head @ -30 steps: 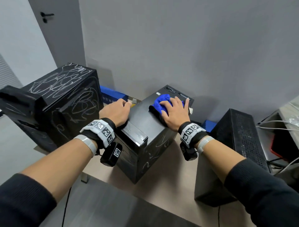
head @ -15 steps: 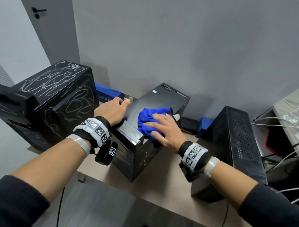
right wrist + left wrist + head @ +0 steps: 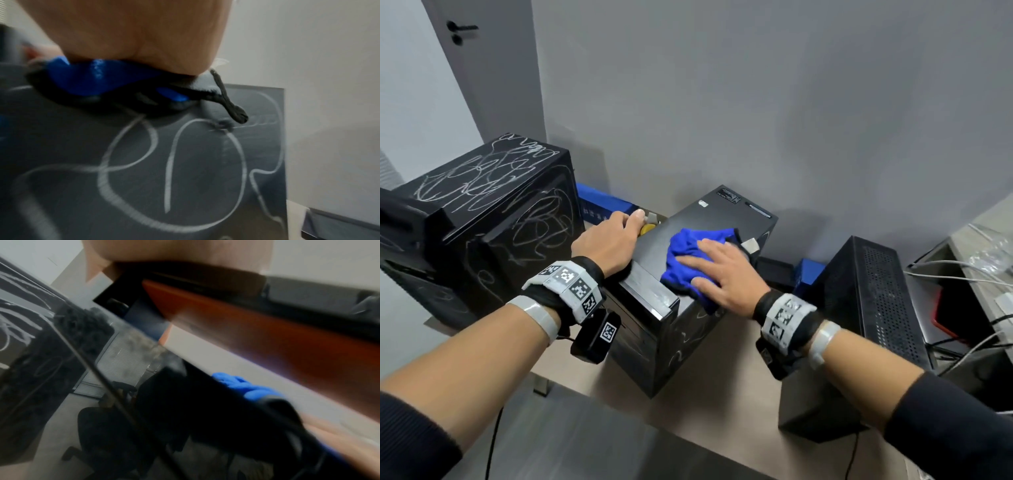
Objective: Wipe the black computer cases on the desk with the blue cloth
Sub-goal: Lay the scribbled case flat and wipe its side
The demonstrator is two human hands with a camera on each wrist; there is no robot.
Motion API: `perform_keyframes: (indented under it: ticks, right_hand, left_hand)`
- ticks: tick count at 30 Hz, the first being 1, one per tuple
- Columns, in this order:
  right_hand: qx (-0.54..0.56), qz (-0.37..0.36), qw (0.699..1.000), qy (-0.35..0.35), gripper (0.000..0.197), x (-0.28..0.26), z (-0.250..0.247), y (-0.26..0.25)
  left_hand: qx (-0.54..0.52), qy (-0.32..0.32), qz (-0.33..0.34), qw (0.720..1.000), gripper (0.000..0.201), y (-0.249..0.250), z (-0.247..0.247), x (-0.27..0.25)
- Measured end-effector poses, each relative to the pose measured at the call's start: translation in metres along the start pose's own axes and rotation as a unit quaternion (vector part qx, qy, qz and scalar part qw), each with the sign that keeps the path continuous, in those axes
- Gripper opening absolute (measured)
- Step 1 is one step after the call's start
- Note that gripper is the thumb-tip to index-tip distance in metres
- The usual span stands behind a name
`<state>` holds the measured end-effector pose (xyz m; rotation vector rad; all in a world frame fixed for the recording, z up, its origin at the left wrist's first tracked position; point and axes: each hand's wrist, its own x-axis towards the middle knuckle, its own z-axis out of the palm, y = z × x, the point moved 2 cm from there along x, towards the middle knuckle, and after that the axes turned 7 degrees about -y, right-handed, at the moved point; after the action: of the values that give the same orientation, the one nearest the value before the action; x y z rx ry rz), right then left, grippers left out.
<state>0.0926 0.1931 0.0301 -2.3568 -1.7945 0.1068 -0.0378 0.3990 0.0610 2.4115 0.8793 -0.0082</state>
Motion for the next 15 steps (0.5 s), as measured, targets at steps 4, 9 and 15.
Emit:
perform_keyframes:
  ticks: [4,9,15]
  right_hand:
    - [-0.040,0.109,0.990,-0.078,0.071,0.032,-0.019,0.039]
    - [-0.037,0.085,0.977,-0.193,0.056,0.037,-0.021,0.001]
    - [-0.058,-0.053,0.955,-0.284,0.063,0.078,-0.015,-0.049]
  left_hand:
    - [0.013,0.008,0.016,1.000,0.082,0.000,-0.003,-0.004]
    - [-0.100,0.053,-0.031,0.993,0.071,0.005,-0.005,-0.006]
    - [-0.141,0.113,-0.039,0.983,0.081,0.001,-0.003,-0.002]
